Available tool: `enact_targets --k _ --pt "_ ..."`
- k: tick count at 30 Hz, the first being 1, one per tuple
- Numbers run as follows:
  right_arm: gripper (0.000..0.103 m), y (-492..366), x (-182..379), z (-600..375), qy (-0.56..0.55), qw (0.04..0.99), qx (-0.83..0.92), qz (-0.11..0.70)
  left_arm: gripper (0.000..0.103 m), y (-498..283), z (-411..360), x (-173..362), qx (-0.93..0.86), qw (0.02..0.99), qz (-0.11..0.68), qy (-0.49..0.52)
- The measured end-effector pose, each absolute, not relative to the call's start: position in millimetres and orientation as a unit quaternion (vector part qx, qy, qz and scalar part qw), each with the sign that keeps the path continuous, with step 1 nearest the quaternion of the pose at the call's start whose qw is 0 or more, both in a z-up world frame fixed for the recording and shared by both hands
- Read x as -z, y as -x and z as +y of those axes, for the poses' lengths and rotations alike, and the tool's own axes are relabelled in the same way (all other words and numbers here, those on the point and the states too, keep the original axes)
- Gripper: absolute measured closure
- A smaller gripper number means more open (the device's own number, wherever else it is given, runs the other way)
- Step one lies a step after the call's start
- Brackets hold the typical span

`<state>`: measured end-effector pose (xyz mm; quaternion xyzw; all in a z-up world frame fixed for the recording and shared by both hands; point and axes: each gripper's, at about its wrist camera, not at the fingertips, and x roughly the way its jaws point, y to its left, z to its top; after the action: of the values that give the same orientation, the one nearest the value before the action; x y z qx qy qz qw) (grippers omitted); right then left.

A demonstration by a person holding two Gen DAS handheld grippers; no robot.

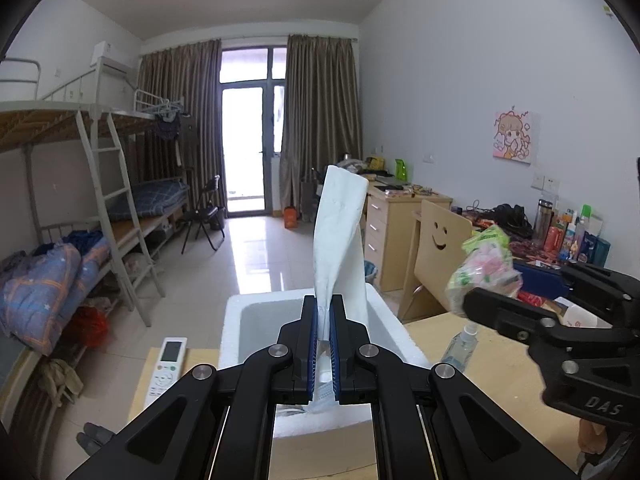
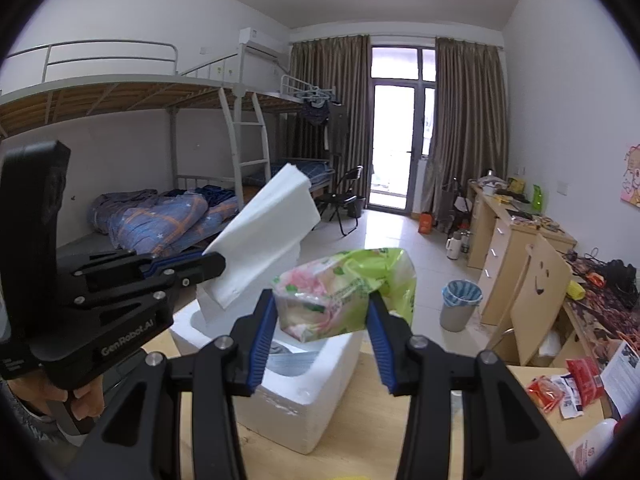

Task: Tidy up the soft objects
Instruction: 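Open the left gripper to drop the towels while the right gripper drops the snack packet into the box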

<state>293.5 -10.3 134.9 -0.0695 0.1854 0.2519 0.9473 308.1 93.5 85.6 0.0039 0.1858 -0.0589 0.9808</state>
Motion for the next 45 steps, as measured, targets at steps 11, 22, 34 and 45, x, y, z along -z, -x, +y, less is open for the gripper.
enact_targets --k 11,22,34,45 --pt "0.054 -293 -136 -11 0.069 0.949 -0.245 0.185 0.027 -321 99 -78 0.032 0.979 0.199 -0.007" --pt "0.054 -295 -133 -14 0.065 0.95 -0.241 0.187 0.001 -307 107 -83 0.009 0.985 0.174 0.004" --pt "0.054 -305 -128 1 0.073 0.944 -0.256 0.197 0.001 -284 123 -88 -0.019 0.987 0.16 0.005" --pt "0.054 -319 -118 18 0.077 0.934 -0.28 0.211 0.001 -265 140 -88 -0.054 0.986 0.158 0.008"
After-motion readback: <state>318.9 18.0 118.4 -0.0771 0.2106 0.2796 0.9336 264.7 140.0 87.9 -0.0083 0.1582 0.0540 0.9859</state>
